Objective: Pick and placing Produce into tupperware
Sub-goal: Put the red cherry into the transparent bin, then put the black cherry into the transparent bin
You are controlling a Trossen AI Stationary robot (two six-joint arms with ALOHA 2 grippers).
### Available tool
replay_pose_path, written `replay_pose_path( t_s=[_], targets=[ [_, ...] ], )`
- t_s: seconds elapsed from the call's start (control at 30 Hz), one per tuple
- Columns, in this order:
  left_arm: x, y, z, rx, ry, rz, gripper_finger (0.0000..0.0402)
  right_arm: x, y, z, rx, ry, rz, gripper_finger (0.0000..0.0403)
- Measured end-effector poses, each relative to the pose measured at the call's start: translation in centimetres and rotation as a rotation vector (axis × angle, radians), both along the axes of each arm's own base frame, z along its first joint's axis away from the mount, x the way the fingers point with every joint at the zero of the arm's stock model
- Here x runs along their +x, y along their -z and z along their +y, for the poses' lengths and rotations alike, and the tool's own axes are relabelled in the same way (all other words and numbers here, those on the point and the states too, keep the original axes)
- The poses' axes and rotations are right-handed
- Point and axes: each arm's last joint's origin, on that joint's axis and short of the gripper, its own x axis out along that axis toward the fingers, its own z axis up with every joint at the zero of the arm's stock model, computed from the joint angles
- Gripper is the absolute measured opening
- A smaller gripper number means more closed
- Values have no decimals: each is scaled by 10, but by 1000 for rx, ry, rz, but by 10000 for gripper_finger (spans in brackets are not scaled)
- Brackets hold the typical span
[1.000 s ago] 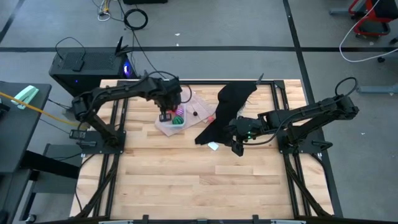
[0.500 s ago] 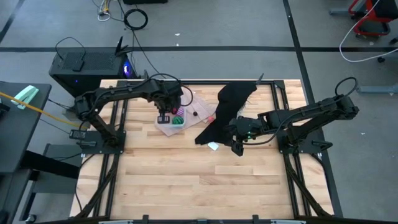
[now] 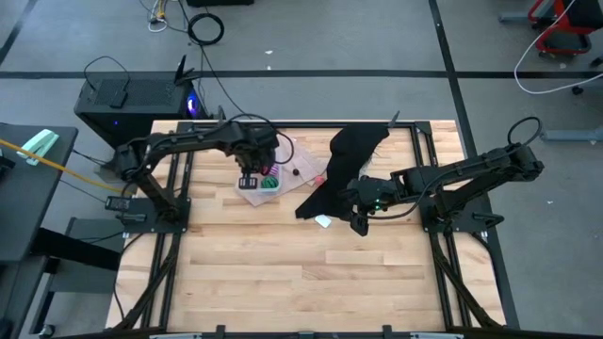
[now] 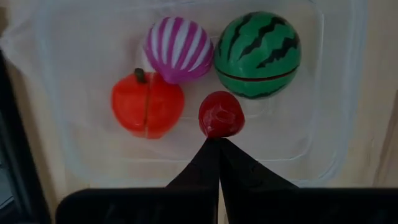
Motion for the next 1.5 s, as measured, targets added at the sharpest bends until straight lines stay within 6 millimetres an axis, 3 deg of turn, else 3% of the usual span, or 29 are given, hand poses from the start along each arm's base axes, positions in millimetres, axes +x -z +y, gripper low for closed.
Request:
replay_pose_path(
  t_s=[0.17, 0.5, 1.13, 1.3, 1.5],
  targets=[
    [5, 11, -1, -23, 9, 29, 3, 0, 0, 0, 11, 13, 0, 258],
    [8, 12, -3, -19, 28, 24, 5, 0, 0, 0, 11, 13, 0, 258],
    [10, 10, -2, -3, 16, -5, 72, 0, 0, 0, 10, 12, 0, 258],
    [15, -10, 1, 50, 7, -93, 94, 0, 0, 0, 10, 11, 1, 258],
    [36, -60, 7, 83, 13, -318, 134, 0, 0, 0, 10, 12, 1, 258]
  ],
)
